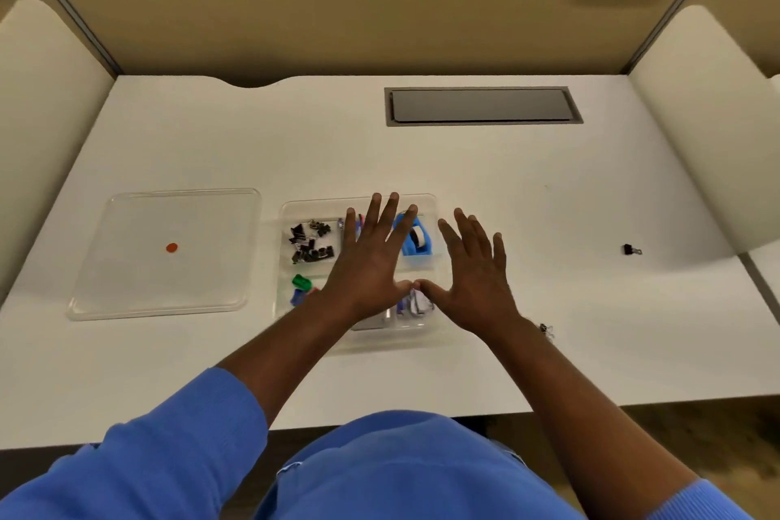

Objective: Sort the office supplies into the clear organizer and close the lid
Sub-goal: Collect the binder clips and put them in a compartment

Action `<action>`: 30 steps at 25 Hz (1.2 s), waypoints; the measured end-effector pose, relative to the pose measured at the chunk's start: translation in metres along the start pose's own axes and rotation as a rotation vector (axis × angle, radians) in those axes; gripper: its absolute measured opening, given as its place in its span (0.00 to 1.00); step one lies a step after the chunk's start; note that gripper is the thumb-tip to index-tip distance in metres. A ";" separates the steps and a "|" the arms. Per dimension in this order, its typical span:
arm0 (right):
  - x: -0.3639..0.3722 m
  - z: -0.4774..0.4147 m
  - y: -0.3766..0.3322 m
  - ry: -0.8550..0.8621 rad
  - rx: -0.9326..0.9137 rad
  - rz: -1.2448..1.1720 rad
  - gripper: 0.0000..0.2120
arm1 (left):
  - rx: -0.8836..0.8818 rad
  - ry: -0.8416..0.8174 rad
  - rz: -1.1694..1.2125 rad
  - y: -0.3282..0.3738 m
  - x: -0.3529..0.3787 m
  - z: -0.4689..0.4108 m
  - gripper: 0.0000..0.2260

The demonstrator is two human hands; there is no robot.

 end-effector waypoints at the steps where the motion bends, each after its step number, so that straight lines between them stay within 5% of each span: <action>1: -0.003 0.006 0.013 0.008 -0.002 -0.006 0.45 | -0.003 -0.004 0.002 0.014 0.004 -0.002 0.52; 16: -0.030 0.059 0.222 -0.150 -0.055 0.014 0.46 | -0.142 -0.134 0.131 0.209 0.096 -0.038 0.46; 30: -0.031 0.038 0.358 -0.194 0.217 0.012 0.37 | -0.194 -0.275 0.284 0.236 0.141 -0.042 0.29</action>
Point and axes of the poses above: each hand's wrist, its own z-axis away from the middle knuckle, its own x-axis out of the palm, y = z × x, the point moved 5 cm from there along -z, towards the middle knuckle
